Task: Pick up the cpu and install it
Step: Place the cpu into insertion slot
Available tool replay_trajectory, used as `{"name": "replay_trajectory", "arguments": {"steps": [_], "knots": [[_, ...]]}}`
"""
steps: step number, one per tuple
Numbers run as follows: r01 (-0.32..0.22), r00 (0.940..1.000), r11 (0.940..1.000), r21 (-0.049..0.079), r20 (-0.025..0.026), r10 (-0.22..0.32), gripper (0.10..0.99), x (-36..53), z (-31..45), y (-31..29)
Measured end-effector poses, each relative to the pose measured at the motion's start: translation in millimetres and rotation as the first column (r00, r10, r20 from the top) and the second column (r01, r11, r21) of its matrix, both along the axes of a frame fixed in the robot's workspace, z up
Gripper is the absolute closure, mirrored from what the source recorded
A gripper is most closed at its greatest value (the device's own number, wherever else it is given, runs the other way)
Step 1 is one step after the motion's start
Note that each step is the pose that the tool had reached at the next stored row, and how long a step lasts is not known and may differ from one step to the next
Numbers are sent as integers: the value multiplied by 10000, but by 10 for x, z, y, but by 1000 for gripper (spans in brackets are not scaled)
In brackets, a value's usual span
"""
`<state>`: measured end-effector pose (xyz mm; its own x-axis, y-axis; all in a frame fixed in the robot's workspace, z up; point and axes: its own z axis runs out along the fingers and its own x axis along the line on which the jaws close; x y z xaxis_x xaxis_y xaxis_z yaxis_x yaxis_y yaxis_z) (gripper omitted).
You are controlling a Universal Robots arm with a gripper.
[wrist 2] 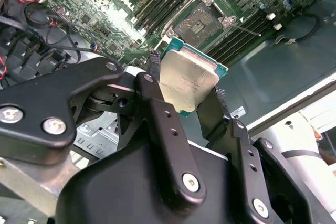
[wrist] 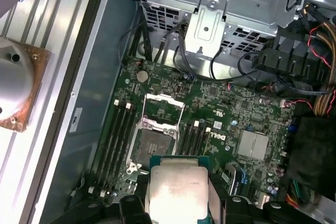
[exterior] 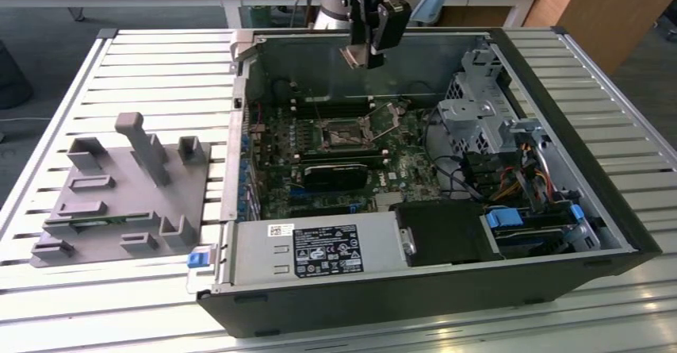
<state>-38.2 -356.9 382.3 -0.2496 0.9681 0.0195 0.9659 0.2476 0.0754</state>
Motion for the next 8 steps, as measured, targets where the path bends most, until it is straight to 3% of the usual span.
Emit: {"name": "replay_trajectory", "arguments": {"steps": [2, 8], "knots": [[11, 10000, 10000, 0, 1, -11, 553, 0, -82, 9], [414, 9991, 9991, -4, 0, -414, 553, 0, -176, 32]]}}
